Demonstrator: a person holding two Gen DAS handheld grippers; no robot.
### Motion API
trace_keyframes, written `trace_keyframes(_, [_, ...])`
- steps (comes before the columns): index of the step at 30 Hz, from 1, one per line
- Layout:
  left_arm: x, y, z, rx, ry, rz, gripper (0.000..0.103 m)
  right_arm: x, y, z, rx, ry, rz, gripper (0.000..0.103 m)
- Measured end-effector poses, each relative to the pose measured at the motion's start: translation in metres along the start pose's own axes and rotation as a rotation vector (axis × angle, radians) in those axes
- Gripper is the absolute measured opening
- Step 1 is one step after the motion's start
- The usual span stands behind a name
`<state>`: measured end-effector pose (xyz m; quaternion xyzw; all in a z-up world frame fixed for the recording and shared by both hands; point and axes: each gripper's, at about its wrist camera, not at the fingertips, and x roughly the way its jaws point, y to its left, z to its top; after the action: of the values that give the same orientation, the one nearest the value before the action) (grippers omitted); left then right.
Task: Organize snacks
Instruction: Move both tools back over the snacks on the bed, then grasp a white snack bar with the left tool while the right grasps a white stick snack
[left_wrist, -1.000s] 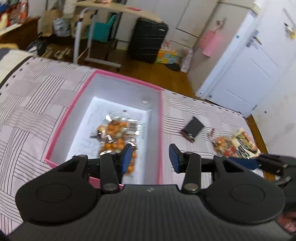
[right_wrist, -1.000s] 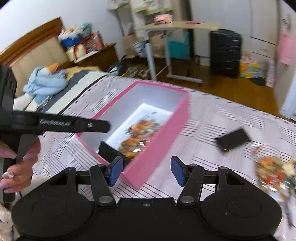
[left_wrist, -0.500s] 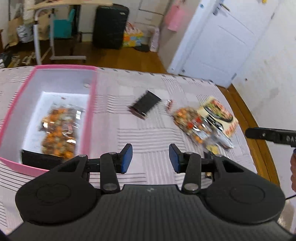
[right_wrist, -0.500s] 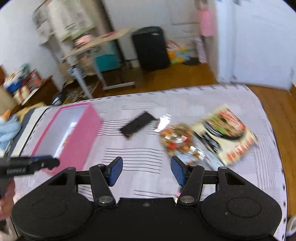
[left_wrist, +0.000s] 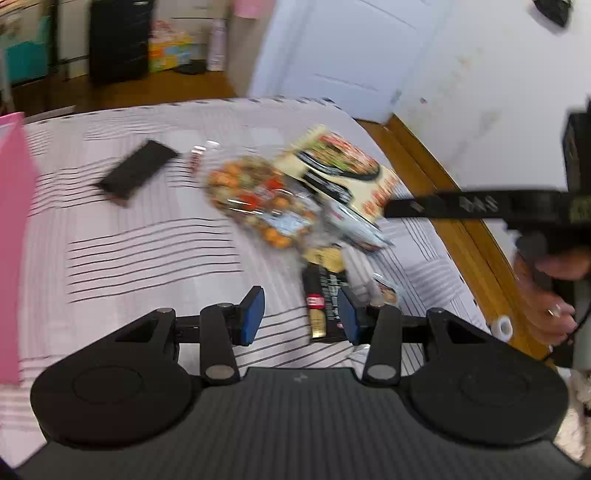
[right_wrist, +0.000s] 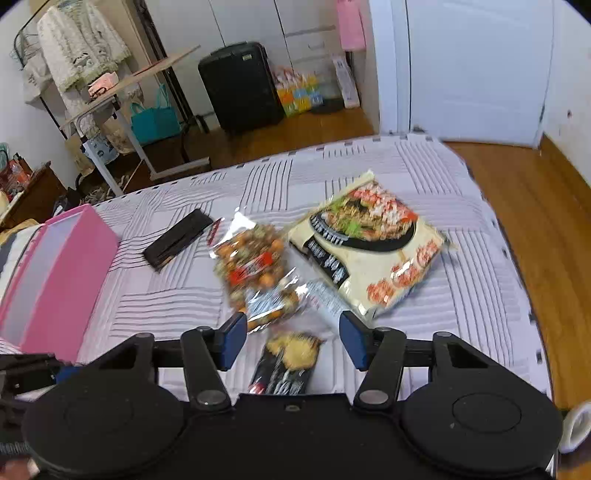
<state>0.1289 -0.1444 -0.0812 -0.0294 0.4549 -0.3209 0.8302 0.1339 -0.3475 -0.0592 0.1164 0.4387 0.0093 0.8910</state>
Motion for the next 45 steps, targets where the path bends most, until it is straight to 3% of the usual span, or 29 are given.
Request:
trace_keyframes(3, [0.027, -0.017, -0.005, 0.051, 0.003, -0.03, 0.042, 0.016, -0.008, -0.004, 0.012, 0.01, 0.011, 0.057])
trace_keyframes(7, [0.06, -0.03, -0.009, 0.035, 0.026, -0.076, 0.043, 0.028, -0.014, -0.007, 0.046, -0.008, -0.019, 0.057])
trace_keyframes(11, [0.077, -0.043, -0.016, 0.026, 0.036, -0.162, 0.043, 0.044, -0.014, -0.011, -0.021, -0.017, -0.08, 0.057])
trace_keyframes(15, [0.085, -0.067, -0.029, 0.161, 0.055, -0.116, 0.043, 0.055, -0.019, -0.015, -0.046, 0.021, -0.069, 0.055])
trace_keyframes(17, [0.093, -0.073, -0.035, 0.204, 0.072, -0.088, 0.043, 0.057, -0.021, -0.015, -0.056, 0.027, -0.076, 0.049])
trace_keyframes(19, [0.103, -0.072, -0.04, 0.211, 0.091, -0.085, 0.042, 0.057, -0.022, -0.016, -0.068, 0.025, -0.082, 0.045])
trace_keyframes(27, [0.113, -0.074, -0.045, 0.234, 0.051, -0.115, 0.042, 0.077, -0.032, -0.025, -0.104, 0.099, -0.144, 0.045])
trace_keyframes(28, [0.116, -0.075, -0.045, 0.228, 0.065, -0.123, 0.042, 0.078, -0.034, -0.026, -0.101, 0.1, -0.145, 0.04])
trace_keyframes(34, [0.118, -0.077, -0.048, 0.212, 0.103, -0.125, 0.028, 0.06, -0.037, -0.024, -0.038, 0.076, -0.069, 0.031])
trace_keyframes(41, [0.117, -0.066, -0.04, 0.15, 0.148, -0.117, 0.027, 0.06, -0.034, -0.03, -0.031, 0.122, -0.064, 0.029])
trace_keyframes(45, [0.102, -0.061, -0.041, 0.131, 0.15, -0.117, 0.026, 0.054, -0.035, -0.033, 0.052, 0.182, 0.041, 0.028])
